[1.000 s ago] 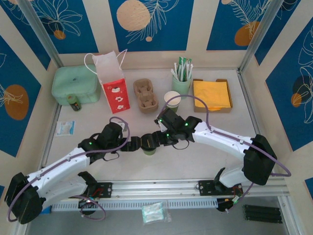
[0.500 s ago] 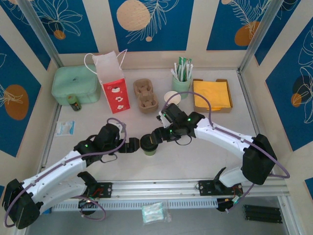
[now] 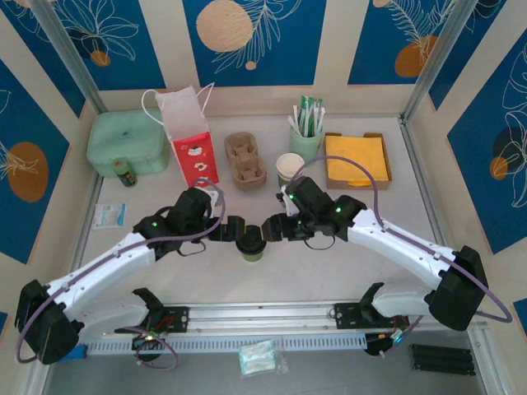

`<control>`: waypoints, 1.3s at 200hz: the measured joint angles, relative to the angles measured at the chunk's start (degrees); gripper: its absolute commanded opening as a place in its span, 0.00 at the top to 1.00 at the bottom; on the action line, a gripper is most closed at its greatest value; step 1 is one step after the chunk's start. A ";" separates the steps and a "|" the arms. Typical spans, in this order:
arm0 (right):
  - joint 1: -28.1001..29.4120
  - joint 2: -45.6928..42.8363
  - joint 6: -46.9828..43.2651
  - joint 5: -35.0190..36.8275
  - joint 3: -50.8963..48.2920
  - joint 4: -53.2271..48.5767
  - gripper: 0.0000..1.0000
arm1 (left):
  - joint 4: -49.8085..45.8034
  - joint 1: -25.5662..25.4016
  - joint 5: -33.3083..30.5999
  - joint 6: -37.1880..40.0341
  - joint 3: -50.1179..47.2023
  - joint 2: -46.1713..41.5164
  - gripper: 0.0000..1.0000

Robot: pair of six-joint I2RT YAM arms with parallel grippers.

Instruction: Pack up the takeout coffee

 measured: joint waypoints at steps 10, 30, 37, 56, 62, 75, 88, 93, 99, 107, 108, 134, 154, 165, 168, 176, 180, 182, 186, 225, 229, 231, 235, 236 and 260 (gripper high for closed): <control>0.22 -0.04 1.05 0.20 -1.49 0.02 0.37 | 0.00 0.00 0.26 0.46 0.35 1.49 0.00; 0.68 -0.02 2.49 0.57 -3.54 0.07 0.37 | 0.22 0.00 0.94 1.40 0.52 3.58 0.01; 0.81 0.11 2.84 0.59 -3.76 0.07 0.38 | 0.26 0.00 1.05 1.46 0.52 4.00 0.01; 1.27 0.70 3.69 0.79 -3.80 1.07 0.38 | 0.31 0.02 1.05 1.73 0.52 4.46 0.01; 1.44 0.98 3.82 0.83 -3.80 1.49 0.38 | 0.31 0.02 1.05 1.86 0.52 4.48 0.01; 1.77 1.55 4.02 1.01 -3.80 2.10 0.38 | 0.37 0.00 1.05 1.95 0.52 4.48 0.00; 2.10 2.23 4.24 1.03 -3.80 2.71 0.38 | 0.37 0.00 1.05 2.16 0.52 4.48 0.01; 2.23 2.56 4.24 1.03 -3.80 2.91 0.38 | 0.39 0.00 1.03 2.29 0.52 4.48 0.01; 2.34 2.95 4.24 1.03 -3.80 3.08 0.38 | 0.46 0.00 1.03 2.32 0.52 4.48 0.00; 2.51 3.39 4.26 1.03 -3.80 3.21 0.38 | 0.52 0.02 1.03 2.34 0.52 4.48 0.01; 2.54 3.43 4.26 1.05 -3.80 3.21 0.38 | 0.52 0.00 1.03 2.34 0.52 4.48 0.01; 2.80 4.76 4.42 1.22 -3.80 3.93 0.39 | 0.55 0.02 1.03 2.47 0.52 4.48 0.01; 2.80 5.90 4.37 1.42 -3.80 4.63 0.39 | 0.57 0.02 1.03 2.49 0.50 4.48 0.01; 2.78 6.45 4.17 1.40 -3.78 5.09 0.39 | 0.72 0.02 1.03 2.49 0.28 4.44 0.01; 2.78 6.54 4.15 1.40 -3.74 5.22 0.39 | 0.76 0.02 1.03 2.47 0.20 4.44 0.01; 2.67 6.78 3.93 1.40 -3.58 5.46 0.39 | 0.81 0.02 1.03 2.47 -0.15 4.44 0.01; 2.56 6.93 3.82 1.40 -3.50 5.51 0.39 | 0.81 0.02 1.03 2.47 -0.37 4.42 0.01; 2.47 6.97 3.72 1.40 -3.43 5.51 0.39 | 0.85 0.02 1.03 2.47 -0.50 4.39 0.01; 2.36 7.06 3.65 1.42 -3.32 5.55 0.39 | 0.90 0.00 1.03 2.47 -0.81 4.37 0.01; 0.50 7.89 1.95 1.42 -2.62 5.57 0.39 | 2.10 0.00 1.05 1.97 -3.23 2.62 0.01; 0.26 7.96 1.73 1.46 -2.62 5.55 0.39 | 2.19 0.02 1.05 1.73 -3.54 2.36 0.01; 0.15 8.04 1.64 1.57 -2.62 5.51 0.39 | 2.23 0.00 1.05 1.68 -3.63 2.29 0.00; -0.07 8.22 1.55 1.66 -2.62 5.38 0.39 | 2.40 0.02 1.05 1.38 -3.91 2.01 0.01; -0.15 8.28 1.53 1.64 -2.62 5.35 0.39 | 2.45 0.02 1.05 1.38 -3.93 1.99 0.01; -0.90 10.40 0.90 1.84 -2.62 5.16 0.39 | 3.82 0.02 1.05 0.74 -5.31 0.92 0.01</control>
